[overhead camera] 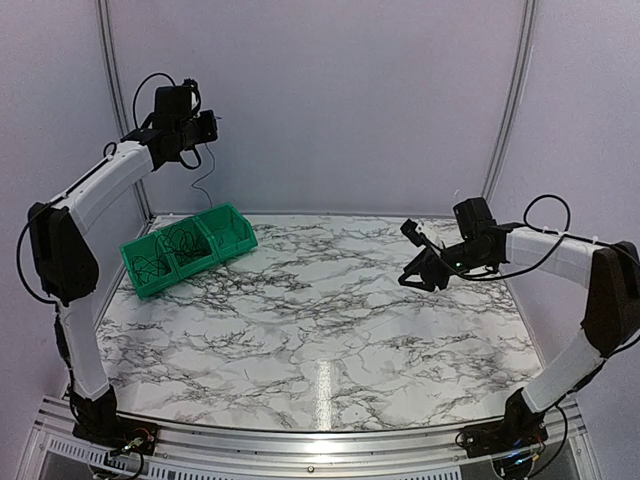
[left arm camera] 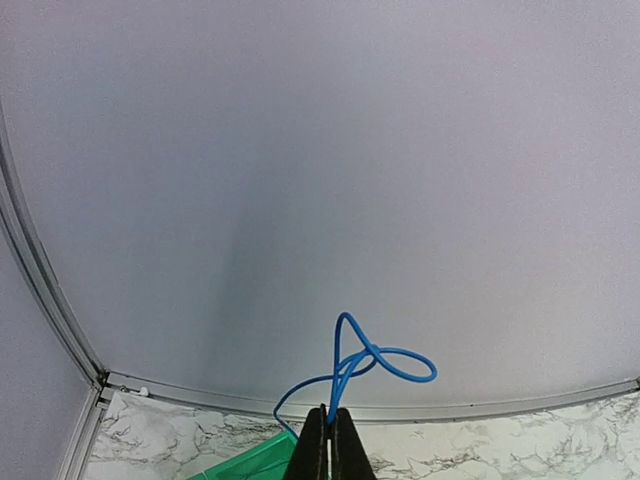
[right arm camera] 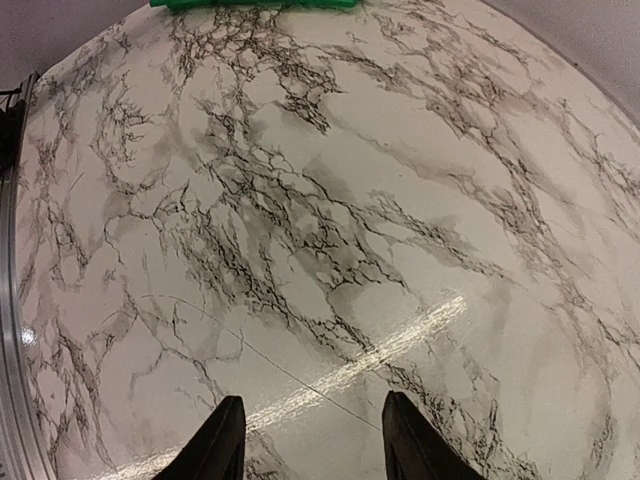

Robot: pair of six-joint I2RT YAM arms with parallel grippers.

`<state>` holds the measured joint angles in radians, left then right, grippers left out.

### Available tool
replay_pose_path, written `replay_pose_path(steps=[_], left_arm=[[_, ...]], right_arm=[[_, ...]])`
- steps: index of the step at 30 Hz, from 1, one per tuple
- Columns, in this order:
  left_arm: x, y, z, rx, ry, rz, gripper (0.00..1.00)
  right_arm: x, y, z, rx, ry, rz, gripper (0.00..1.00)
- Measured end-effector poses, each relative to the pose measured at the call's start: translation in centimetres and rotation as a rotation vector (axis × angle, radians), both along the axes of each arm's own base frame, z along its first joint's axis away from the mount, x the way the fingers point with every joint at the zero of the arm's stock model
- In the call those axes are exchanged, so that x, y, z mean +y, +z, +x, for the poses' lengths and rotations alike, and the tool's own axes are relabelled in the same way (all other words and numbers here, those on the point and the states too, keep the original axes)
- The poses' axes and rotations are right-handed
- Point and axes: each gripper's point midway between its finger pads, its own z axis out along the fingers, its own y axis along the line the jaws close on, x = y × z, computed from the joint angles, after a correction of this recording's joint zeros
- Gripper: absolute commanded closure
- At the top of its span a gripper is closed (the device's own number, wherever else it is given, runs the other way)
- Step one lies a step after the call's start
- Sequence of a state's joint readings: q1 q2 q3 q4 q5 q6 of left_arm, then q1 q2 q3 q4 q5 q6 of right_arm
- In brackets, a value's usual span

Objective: Untangle the cables

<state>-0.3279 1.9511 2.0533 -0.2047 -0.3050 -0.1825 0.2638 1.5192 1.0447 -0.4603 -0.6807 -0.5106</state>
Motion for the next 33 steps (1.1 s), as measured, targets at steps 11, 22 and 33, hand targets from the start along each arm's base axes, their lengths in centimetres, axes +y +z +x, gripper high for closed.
replay_pose_path(steps=[11,22,33], left_arm=[[2.9,-6.5,3.5,0.119,0.049,0.033,1.0],[3.3,-12.8,3.3,0.244,0.046,0.051,1.0],[2.1,-24.9,2.9,0.474,-0.018,0.067,1.0]], right_arm=[[-0.1,-0.6,0.1,0.0,0.004,-0.016,0.53],[-0.1,-0.9,0.2,0.006,0.005,-0.022,0.53],[-0.2,-1.5,0.2,0.018,0.007,-0.031,0.53]])
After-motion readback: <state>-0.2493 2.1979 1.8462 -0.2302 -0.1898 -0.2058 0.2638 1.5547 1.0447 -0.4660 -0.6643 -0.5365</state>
